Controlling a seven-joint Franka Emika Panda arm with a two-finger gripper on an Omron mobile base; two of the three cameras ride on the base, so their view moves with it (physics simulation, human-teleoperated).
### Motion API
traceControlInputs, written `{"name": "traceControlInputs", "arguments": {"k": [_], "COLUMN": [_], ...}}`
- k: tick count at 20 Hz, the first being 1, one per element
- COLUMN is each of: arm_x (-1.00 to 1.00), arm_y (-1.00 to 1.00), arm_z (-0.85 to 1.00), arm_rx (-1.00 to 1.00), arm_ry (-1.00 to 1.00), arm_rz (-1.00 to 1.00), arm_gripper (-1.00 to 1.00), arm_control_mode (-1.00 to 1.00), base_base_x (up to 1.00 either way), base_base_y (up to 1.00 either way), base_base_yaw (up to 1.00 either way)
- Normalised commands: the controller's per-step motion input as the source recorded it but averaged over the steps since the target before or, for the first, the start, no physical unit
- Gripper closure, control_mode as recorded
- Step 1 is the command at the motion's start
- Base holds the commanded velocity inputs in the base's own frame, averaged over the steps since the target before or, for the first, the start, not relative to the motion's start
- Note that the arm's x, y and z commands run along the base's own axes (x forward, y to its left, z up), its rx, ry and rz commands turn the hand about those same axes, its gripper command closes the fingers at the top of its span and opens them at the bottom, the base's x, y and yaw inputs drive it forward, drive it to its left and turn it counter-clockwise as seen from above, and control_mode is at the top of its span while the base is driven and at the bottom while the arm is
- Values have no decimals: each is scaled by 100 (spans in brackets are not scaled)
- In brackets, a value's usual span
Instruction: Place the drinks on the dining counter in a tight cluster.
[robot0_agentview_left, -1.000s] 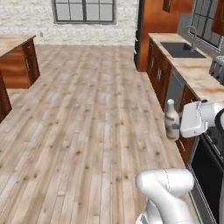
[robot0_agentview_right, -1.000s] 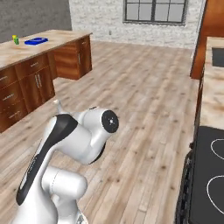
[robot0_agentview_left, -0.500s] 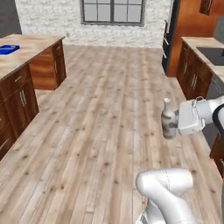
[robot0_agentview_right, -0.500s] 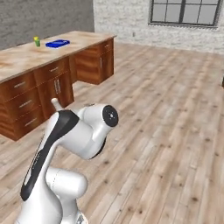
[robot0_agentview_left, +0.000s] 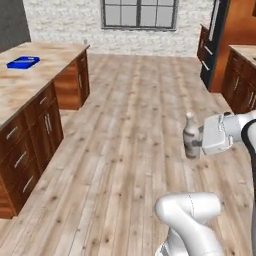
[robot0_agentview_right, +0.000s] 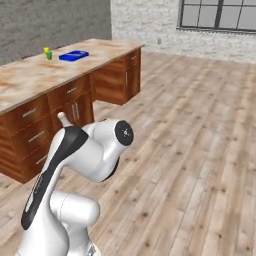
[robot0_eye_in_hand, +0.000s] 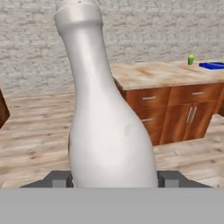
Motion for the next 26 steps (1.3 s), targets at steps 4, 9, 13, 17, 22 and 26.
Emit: {"name": "traceControlInputs", "arguments": {"k": [4, 9, 13, 17, 22, 26], "arm_x": [0, 0, 0, 0, 0, 0], "arm_y": [0, 0, 0, 0, 0, 0], "arm_z": [0, 0, 0, 0, 0, 0], "arm_rx": [0, 0, 0, 0, 0, 0], "arm_ry": [0, 0, 0, 0, 0, 0], "arm_rz": [0, 0, 0, 0, 0, 0], "arm_gripper": [100, 100, 100, 100, 100, 100], "arm_control_mode": [100, 100, 100, 100, 100, 100], "base_base_x": [100, 85, 80, 71, 56, 56], "base_base_y": [100, 100, 100, 100, 100, 100], "base_base_yaw": [1, 12, 8, 3, 2, 0]}}
